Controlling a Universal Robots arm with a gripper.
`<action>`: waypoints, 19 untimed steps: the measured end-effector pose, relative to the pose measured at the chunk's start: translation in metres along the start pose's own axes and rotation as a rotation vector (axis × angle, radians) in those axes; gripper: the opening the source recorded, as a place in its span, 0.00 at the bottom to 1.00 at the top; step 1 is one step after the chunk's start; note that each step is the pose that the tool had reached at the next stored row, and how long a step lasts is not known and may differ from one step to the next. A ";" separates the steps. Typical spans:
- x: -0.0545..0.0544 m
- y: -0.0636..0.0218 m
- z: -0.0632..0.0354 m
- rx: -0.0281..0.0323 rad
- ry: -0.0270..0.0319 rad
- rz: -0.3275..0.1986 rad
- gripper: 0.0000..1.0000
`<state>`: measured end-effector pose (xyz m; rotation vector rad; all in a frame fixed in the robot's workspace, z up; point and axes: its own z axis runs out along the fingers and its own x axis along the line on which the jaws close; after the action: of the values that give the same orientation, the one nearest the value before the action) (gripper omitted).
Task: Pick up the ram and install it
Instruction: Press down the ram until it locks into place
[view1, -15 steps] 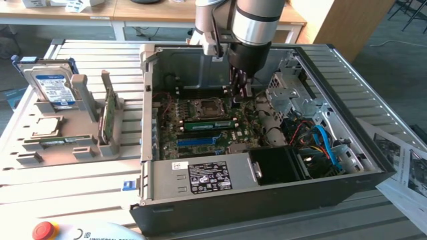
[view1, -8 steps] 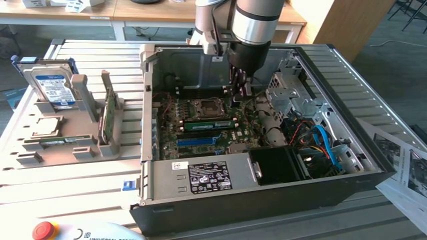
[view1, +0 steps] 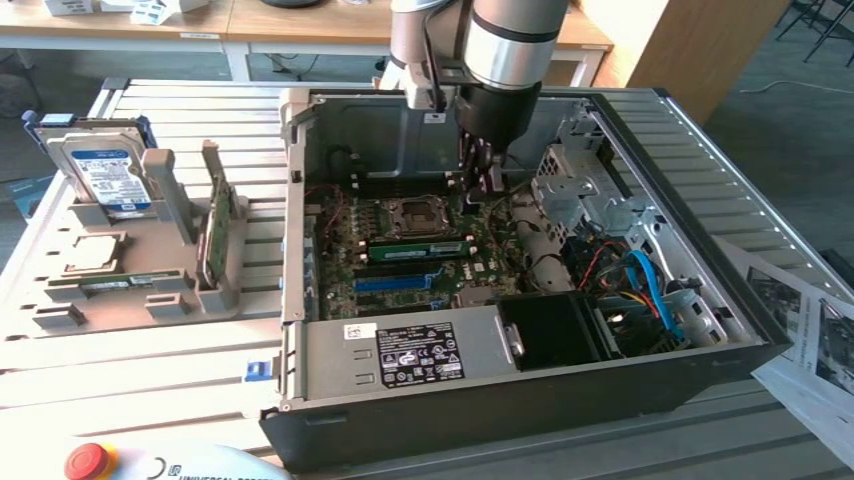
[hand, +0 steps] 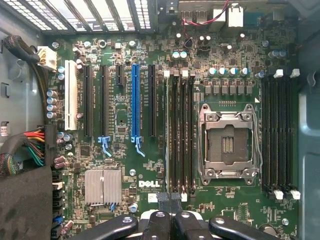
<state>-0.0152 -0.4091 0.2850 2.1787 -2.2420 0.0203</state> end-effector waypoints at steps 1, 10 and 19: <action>0.000 0.0000 0.0007 0.0001 -0.0001 0.000 0.11; 0.000 0.0000 0.0081 0.0000 0.0001 0.000 0.11; 0.000 -0.0001 0.0192 0.0001 0.0001 0.000 0.11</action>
<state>-0.0152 -0.4093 0.2657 2.1786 -2.2421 0.0206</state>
